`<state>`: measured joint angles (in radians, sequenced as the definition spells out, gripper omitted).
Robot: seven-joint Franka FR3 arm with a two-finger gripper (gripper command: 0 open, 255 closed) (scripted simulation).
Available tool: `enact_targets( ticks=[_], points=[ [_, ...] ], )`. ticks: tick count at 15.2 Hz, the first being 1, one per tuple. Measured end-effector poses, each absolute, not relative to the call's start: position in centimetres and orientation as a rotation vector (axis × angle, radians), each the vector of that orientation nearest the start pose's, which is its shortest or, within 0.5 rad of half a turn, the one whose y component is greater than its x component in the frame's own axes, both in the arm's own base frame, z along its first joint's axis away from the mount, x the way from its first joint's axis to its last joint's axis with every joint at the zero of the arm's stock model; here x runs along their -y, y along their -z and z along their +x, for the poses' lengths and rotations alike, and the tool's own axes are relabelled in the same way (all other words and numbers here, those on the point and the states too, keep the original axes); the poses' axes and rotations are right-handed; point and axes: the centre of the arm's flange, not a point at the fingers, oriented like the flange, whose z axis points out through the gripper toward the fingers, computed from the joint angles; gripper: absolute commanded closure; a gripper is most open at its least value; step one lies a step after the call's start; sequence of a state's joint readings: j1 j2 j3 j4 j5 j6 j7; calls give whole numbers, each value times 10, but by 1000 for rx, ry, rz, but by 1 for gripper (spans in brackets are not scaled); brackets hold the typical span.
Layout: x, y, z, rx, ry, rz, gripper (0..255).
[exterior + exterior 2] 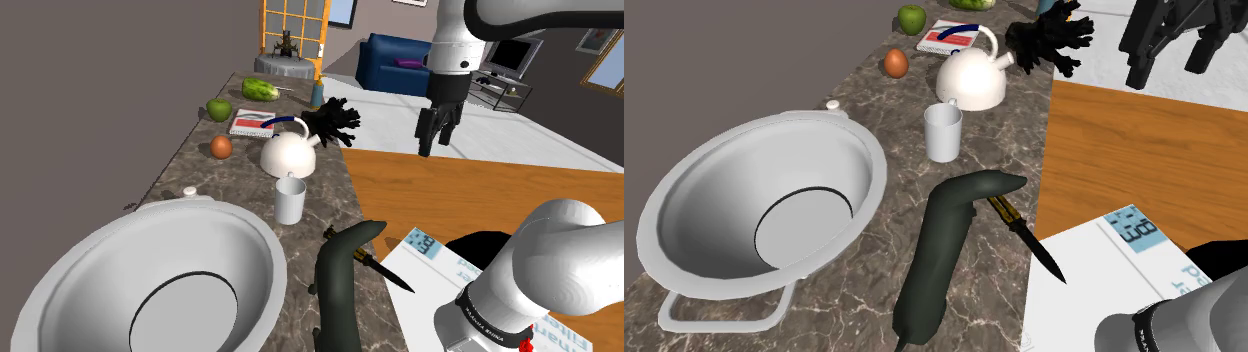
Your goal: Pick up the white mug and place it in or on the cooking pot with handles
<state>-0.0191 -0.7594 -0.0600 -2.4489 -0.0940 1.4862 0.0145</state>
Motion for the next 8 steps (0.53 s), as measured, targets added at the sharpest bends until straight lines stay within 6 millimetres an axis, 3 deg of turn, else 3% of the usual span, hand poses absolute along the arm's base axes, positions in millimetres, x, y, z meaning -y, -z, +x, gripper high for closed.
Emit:
enact_targets(
  ticks=[3, 8],
  points=[
    [28, -526, 305, -95, -310, -3172, 0],
    [-8, -494, 339, -24, -242, -3175, 0]
  ],
)
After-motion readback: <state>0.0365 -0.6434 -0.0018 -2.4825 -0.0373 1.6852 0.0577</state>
